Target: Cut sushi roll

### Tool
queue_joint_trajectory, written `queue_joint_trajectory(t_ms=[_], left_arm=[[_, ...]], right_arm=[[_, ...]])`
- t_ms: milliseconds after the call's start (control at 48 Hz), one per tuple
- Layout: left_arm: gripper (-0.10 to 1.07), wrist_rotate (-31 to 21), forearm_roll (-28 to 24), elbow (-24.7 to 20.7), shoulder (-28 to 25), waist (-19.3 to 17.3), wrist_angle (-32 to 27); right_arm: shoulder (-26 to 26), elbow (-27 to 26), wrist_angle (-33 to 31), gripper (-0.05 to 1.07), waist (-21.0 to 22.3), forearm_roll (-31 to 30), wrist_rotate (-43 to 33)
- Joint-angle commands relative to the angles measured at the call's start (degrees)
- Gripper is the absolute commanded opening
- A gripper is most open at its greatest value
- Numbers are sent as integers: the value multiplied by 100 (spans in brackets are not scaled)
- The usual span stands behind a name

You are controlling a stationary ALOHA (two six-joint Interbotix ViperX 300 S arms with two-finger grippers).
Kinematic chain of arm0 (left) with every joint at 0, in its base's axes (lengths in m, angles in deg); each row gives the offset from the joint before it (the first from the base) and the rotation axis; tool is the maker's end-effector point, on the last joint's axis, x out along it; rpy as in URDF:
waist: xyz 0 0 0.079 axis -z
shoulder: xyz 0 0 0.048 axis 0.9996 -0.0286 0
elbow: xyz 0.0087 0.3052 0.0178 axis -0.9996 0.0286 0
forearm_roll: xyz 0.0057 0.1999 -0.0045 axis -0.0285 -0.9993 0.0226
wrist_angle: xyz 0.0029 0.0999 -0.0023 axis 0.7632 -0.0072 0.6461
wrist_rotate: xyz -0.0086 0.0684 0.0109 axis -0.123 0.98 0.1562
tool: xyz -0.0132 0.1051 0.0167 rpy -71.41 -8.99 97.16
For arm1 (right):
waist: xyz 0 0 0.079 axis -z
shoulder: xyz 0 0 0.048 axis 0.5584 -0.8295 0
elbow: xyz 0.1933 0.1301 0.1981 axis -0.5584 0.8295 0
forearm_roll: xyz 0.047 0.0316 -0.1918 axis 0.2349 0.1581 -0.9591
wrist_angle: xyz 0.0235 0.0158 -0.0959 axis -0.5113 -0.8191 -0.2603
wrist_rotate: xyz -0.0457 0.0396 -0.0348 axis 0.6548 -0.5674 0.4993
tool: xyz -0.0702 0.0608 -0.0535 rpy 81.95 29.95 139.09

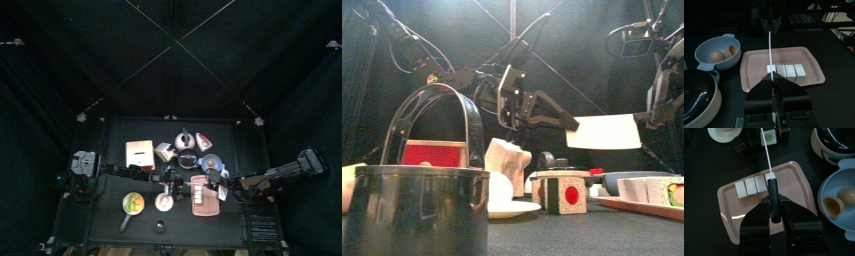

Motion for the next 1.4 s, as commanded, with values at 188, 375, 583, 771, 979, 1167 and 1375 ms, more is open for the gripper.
queue_joint_trajectory(t_ms=[188,375,583,771,979,1167,1375], left_arm=[[32,18,-18,-264,-114,158,-413],[32,18,-9,-316,-220,229,-536],[32,9,0,-404,-299,264,-554],[32,0,0,-413,-299,299,-668],[32,9,0,-422,-316,308,-668],[32,0,0,-413,-316,308,-677],[32,0,0,-422,-316,343,-835]], right_arm=[[0,167,246,38,-114,264,-26],[-62,308,281,38,-123,466,-26],[-202,343,387,38,-123,510,-26],[-343,360,396,38,-123,519,-26],[-378,369,396,38,-123,501,-26],[-387,396,396,38,-114,510,-26],[-378,422,396,38,-79,475,-26]])
